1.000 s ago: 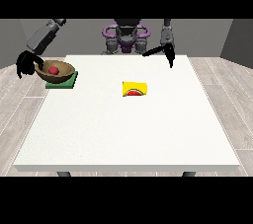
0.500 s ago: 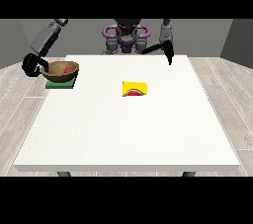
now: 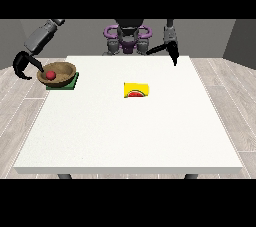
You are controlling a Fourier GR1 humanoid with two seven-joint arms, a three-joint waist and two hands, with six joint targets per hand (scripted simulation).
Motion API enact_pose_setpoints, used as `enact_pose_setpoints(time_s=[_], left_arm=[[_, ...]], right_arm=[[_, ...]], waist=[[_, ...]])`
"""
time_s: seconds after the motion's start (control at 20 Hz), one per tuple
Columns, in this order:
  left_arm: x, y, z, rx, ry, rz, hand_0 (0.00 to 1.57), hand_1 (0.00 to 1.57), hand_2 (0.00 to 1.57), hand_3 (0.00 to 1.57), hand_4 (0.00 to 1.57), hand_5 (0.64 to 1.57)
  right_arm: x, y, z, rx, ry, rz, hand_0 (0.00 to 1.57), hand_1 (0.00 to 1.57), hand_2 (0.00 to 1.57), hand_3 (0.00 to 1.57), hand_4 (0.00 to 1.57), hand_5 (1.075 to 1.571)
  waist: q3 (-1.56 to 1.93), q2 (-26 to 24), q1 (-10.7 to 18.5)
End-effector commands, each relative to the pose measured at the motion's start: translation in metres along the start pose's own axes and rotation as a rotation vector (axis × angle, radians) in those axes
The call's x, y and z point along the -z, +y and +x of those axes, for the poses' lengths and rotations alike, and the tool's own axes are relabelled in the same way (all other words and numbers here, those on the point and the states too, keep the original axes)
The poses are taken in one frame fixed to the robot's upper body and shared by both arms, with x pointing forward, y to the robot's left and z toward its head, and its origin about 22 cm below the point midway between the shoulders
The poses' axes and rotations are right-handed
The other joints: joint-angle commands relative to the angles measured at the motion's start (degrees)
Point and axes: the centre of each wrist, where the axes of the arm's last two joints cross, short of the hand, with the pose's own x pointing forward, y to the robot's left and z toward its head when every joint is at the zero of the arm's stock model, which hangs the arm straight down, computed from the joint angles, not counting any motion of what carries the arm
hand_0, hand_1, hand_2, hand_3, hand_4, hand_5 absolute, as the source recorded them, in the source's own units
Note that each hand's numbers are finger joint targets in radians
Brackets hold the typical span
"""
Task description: Pick the cup and pour the ball into the bowl, then pick the bowl and place it on the pad
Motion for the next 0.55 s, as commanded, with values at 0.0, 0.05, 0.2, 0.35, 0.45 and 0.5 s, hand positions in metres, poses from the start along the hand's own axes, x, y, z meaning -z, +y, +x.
enact_pose_setpoints(time_s=[0.0,0.05,0.2,0.35,0.45,0.5], left_arm=[[-0.004,0.007,0.01,-0.002,-0.022,0.041,0.0,0.0,0.0,0.0,0.0,1.565],[-0.003,0.008,-0.005,-0.012,0.015,0.014,0.0,0.0,0.0,0.0,0.0,1.566],[-0.004,0.011,0.012,-0.001,-0.005,0.027,0.0,0.0,0.0,0.0,0.0,1.568],[-0.003,0.006,0.003,-0.019,0.031,0.044,0.0,0.0,0.0,0.0,0.0,1.569],[-0.025,-0.008,-0.018,-0.02,0.119,-0.007,0.0,0.0,0.0,0.0,0.0,1.569],[-0.02,-0.006,-0.021,-0.006,0.133,0.028,0.0,0.0,0.0,0.0,0.0,1.569]], right_arm=[[-0.002,-0.015,0.013,-0.005,-0.036,-0.009,0.0,0.0,0.38,0.22,0.0,1.478],[0.002,-0.002,0.012,-0.01,-0.008,-0.021,0.0,0.0,0.37,0.21,0.0,1.481],[0.002,-0.015,0.029,0.007,-0.038,-0.013,0.0,0.0,0.33,0.27,0.0,1.492],[0.001,-0.027,0.054,0.013,-0.049,0.032,0.0,0.0,0.26,0.21,0.0,1.504],[-0.001,-0.029,0.054,0.01,-0.01,0.054,0.0,0.0,0.27,0.26,0.0,1.501],[-0.003,-0.039,0.08,0.025,-0.071,0.107,0.0,0.0,0.19,0.29,0.0,1.503]], waist=[[0.03,1.5,-1.5],[-0.04,-0.3,-0.2],[0.0,0.2,-1.1],[-0.04,-1.2,-2.6],[-0.1,-6.5,-2.2],[-0.11,-7.1,-4.0]])
